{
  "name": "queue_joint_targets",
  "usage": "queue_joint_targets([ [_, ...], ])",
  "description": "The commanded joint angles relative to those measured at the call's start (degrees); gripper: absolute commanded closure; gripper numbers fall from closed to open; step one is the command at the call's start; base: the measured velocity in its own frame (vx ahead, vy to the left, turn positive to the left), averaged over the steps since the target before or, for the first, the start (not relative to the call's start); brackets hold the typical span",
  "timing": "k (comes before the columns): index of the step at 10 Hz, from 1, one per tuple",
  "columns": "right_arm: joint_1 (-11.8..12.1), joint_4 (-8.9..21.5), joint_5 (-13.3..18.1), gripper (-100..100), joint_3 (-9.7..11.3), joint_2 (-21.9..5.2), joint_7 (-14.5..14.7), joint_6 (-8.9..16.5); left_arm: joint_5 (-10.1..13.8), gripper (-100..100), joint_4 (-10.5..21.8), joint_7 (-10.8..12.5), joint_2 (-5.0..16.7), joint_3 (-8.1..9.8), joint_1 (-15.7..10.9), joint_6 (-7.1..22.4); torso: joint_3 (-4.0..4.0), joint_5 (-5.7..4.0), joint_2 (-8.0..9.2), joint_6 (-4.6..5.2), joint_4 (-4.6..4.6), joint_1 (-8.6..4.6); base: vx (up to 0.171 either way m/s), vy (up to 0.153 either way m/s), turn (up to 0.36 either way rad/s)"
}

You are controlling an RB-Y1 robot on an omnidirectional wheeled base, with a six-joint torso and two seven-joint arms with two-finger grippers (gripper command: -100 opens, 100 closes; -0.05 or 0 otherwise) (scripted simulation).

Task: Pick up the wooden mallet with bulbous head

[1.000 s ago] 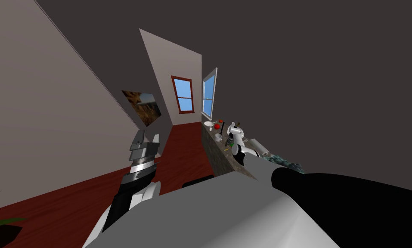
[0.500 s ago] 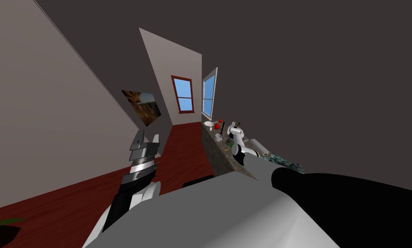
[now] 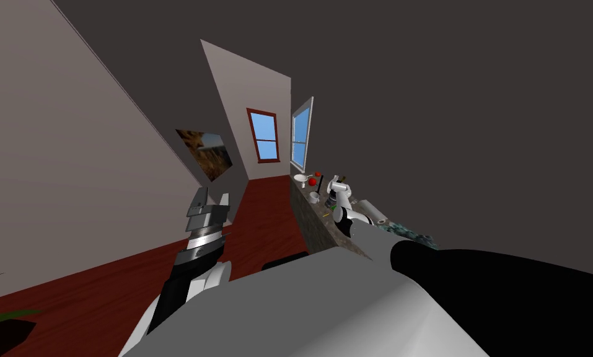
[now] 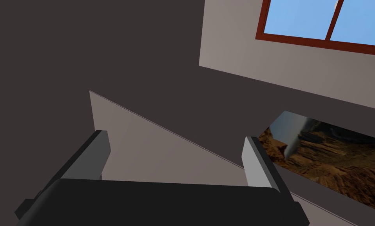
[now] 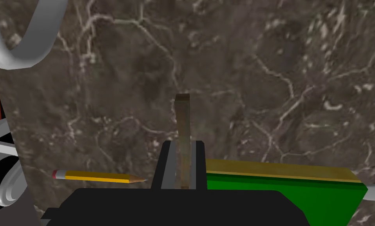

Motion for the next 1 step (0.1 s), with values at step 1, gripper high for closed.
queue_joint_targets([
  [1, 0.0, 0.0, 0.0, 0, 0.0, 0.0, 0.0, 0.0, 0.0, 0, 0.0, 0.0, 0.0, 0.0, 0.0, 0.0, 0.0, 0.0, 0.0, 0.0, 0.0, 0.0, 0.0, 0.0, 0.0],
])
